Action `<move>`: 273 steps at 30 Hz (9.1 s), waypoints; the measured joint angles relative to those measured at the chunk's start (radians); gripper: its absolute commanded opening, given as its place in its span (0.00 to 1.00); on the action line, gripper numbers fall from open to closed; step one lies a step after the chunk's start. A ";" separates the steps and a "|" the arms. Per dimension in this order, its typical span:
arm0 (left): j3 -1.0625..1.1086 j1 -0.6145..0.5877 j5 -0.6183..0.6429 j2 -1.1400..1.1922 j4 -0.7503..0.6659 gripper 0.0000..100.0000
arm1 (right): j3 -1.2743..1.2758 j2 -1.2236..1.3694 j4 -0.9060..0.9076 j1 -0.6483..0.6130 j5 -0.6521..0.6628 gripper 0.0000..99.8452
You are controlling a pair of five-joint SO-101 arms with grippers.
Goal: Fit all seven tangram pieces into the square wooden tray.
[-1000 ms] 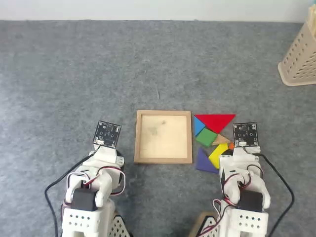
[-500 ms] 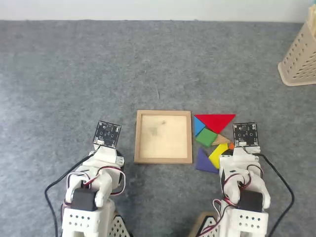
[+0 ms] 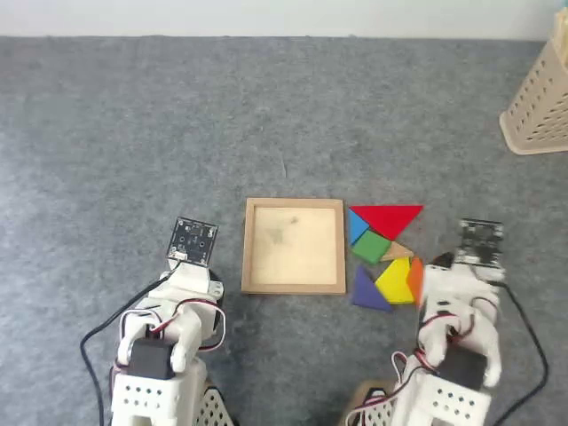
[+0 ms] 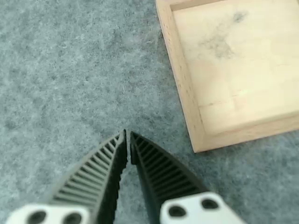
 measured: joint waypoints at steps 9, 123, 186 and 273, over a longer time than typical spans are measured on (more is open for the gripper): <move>0.000 0.002 0.000 0.000 0.000 0.01 | -0.199 0.193 0.124 -0.060 0.141 0.09; 0.000 0.000 0.000 0.000 0.000 0.01 | -1.692 2.363 0.288 -0.282 0.512 0.18; 0.000 0.000 0.000 0.000 0.000 0.01 | -1.737 2.415 0.308 -0.427 0.311 0.25; 0.000 0.000 0.000 0.000 0.000 0.01 | -1.691 2.332 0.212 -0.542 -0.032 0.33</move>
